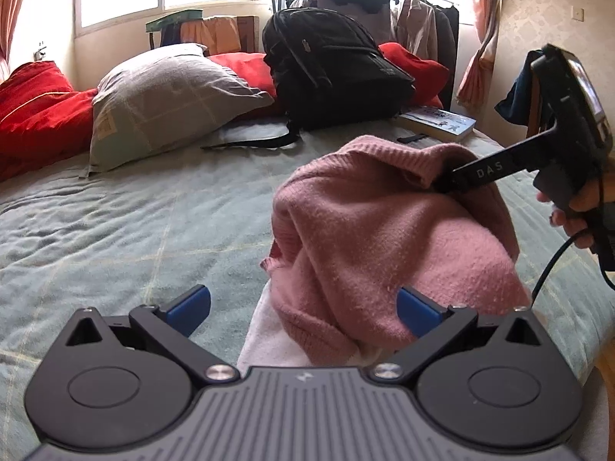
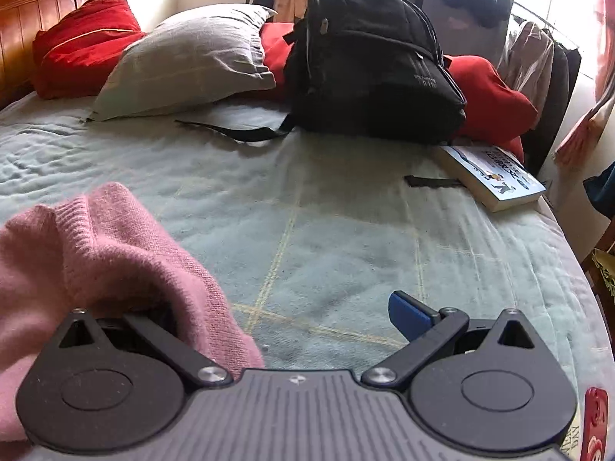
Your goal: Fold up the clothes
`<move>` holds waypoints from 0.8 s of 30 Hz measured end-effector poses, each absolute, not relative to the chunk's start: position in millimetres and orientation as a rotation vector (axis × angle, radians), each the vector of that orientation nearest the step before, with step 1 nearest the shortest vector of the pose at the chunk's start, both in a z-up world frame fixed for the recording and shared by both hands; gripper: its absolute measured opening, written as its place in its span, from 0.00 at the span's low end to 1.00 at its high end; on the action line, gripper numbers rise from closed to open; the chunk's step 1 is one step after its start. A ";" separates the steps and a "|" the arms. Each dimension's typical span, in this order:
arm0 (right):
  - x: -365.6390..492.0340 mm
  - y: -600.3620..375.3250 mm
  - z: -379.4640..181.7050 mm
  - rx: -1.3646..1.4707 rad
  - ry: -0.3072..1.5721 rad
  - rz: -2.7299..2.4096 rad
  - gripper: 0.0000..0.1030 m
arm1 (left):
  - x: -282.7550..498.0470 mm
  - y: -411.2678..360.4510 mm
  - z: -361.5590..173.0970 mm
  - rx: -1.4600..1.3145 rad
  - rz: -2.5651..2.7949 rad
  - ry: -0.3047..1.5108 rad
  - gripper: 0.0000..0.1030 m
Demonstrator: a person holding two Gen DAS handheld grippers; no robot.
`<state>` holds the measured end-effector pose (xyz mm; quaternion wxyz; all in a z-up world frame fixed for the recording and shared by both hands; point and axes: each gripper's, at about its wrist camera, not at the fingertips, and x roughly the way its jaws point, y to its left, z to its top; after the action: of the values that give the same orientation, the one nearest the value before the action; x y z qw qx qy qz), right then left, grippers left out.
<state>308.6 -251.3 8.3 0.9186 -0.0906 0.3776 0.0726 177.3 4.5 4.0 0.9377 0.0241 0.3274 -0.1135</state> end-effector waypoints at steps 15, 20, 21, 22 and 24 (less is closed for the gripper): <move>387.1 -277.5 -6.3 -0.191 0.775 0.007 1.00 | 172.2 8.1 16.9 0.103 -0.208 0.625 0.99; 418.1 -288.5 -6.0 -0.213 0.726 -0.096 1.00 | 179.1 11.1 15.9 0.101 -0.198 0.626 0.99; 423.4 -290.1 -5.2 -0.216 0.709 -0.121 1.00 | 181.1 11.5 15.0 0.099 -0.196 0.627 0.99; 428.6 -291.7 -4.4 -0.219 0.692 -0.147 1.00 | 183.1 11.8 14.0 0.098 -0.194 0.629 0.99; 438.1 -295.0 -5.5 -0.214 0.698 -0.157 1.00 | 186.3 12.6 11.8 0.094 -0.191 0.633 0.99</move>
<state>438.1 -295.0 -5.5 0.9311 -0.1045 0.3410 -0.0765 186.3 12.6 11.8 0.9447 0.0460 0.3108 -0.0937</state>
